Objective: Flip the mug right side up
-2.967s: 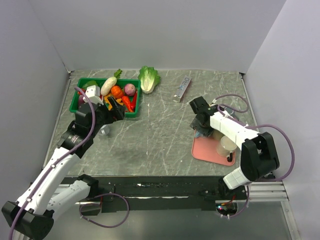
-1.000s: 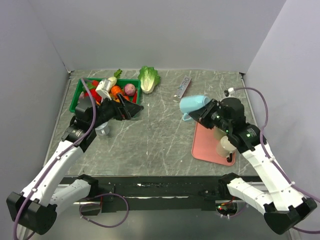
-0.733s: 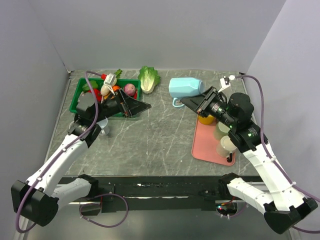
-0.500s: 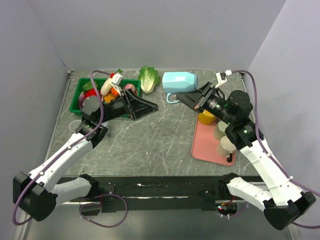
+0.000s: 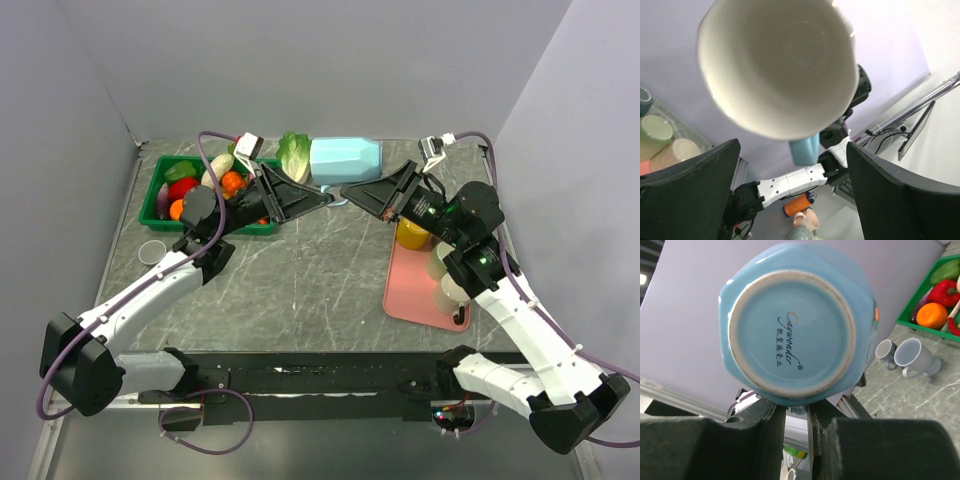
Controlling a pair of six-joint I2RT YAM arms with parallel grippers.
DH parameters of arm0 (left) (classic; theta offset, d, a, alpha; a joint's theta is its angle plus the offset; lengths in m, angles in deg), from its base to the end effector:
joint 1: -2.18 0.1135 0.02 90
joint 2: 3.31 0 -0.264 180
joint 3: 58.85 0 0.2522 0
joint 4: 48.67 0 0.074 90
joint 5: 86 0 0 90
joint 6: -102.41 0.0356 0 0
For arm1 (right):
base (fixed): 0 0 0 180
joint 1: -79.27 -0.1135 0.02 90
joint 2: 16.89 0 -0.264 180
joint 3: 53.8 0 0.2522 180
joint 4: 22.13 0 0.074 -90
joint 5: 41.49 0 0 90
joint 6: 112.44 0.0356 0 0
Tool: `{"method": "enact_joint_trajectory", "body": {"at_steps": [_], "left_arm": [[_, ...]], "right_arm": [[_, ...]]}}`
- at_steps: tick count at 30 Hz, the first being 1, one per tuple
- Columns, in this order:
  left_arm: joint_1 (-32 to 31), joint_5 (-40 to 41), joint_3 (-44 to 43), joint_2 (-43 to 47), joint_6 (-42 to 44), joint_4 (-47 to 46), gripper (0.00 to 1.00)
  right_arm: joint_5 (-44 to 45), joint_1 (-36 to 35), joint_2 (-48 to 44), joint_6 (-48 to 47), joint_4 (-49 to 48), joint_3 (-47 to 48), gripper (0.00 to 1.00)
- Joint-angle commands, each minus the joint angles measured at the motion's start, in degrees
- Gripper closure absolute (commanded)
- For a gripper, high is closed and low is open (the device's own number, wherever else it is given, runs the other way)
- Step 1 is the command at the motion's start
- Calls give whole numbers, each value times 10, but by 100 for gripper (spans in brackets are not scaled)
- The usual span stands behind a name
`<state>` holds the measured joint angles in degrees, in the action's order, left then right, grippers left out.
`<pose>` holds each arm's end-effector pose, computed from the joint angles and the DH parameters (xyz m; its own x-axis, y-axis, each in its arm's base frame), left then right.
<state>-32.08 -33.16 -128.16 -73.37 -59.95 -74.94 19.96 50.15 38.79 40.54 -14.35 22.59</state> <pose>0.2148 -0.1723 0.4025 -0.7490 -0.4088 -0.5215 0.6118 -0.1245 -0.7811 0.1749 0.1169 0.4443 -0.6545 0.5311 -0.5381 -0.5532 0.1486 0.8197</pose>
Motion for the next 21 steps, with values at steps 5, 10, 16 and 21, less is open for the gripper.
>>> {"method": "enact_joint_trajectory", "body": {"at_steps": [5,10,16,21], "left_arm": [[-12,17,-34,-5,-24,-52,23],[-22,24,-38,-9,-26,-46,26],[-29,42,-36,-10,-29,-39,44],[-29,65,-32,-4,-25,-17,67]], "right_arm": [[-9,-12,-5,-8,-95,0,100],[-11,-14,-5,-14,-91,-7,100],[1,-16,-13,-22,-87,-29,100],[7,-19,-21,-27,-81,-43,100]]}}
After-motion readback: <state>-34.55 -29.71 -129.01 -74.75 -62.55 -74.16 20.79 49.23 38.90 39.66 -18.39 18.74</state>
